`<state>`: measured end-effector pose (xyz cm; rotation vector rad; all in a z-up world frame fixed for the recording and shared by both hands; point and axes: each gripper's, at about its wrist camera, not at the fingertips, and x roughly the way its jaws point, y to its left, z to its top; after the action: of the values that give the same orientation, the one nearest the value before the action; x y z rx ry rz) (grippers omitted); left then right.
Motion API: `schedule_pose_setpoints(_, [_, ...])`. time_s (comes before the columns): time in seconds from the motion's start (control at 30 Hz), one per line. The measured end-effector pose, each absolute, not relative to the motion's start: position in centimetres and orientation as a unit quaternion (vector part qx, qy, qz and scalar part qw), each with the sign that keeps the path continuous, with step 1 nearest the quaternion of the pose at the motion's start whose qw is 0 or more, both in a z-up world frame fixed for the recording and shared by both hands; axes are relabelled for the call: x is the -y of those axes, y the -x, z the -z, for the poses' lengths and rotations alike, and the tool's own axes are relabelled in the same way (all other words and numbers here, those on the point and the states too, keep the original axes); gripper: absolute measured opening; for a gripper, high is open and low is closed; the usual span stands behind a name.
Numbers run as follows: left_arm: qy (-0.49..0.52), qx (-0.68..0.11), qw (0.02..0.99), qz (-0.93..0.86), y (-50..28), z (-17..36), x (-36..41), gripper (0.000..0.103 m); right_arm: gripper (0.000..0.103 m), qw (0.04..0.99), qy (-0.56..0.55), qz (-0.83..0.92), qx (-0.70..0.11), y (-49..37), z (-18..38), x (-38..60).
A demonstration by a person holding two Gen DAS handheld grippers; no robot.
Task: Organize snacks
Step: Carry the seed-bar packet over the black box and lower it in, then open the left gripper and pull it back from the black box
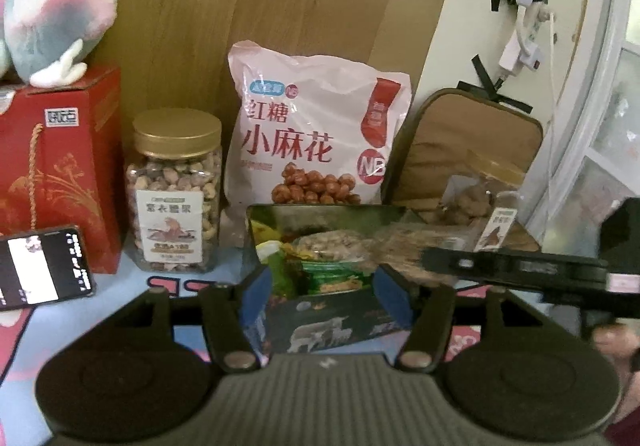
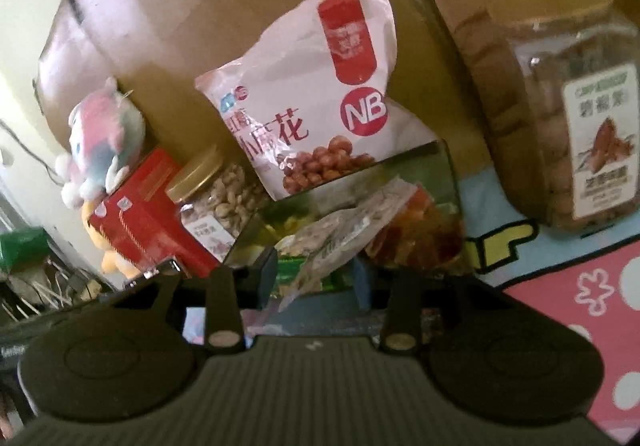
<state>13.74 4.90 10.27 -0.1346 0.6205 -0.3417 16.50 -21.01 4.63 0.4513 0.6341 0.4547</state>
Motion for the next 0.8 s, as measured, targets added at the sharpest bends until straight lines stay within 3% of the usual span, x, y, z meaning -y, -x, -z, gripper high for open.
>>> schedule_pose_setpoints(0.2, [0.056,-0.31,0.935,0.16,-13.8,-9.5,-4.2,0.063,0.043,0.917,-0.214,-0.182,-0.282,-14.1,-4.5,23.3])
schedule_pose_setpoints(0.27, [0.057,-0.315,0.933,0.162,-14.1,-9.2,-3.8,0.063,0.038,0.919,-0.211,-0.175,-0.284,-15.0,-4.4,23.4])
schedule_pose_setpoints(0.33, [0.06,-0.318,0.932,0.164,-14.2,-9.0,-3.5,0.063,0.024,0.913,-0.213,-0.18,-0.297,-17.1,-4.4,22.9])
schedule_pose_setpoints(0.57, [0.056,-0.32,0.933,0.156,-13.8,-9.1,-4.0,0.063,0.014,0.846,-0.287,-0.277,-0.355,-22.8,-3.2,19.3])
schedule_pose_setpoints(0.73, [0.055,-0.319,0.934,0.153,-13.7,-9.3,-4.7,0.065,0.022,0.901,-0.18,-0.194,-0.343,-22.9,-3.3,19.0])
schedule_pose_setpoints(0.8, [0.059,-0.318,0.934,0.151,-13.8,-9.1,-4.6,0.066,0.042,0.921,-0.155,-0.158,-0.322,-21.8,-3.9,19.7])
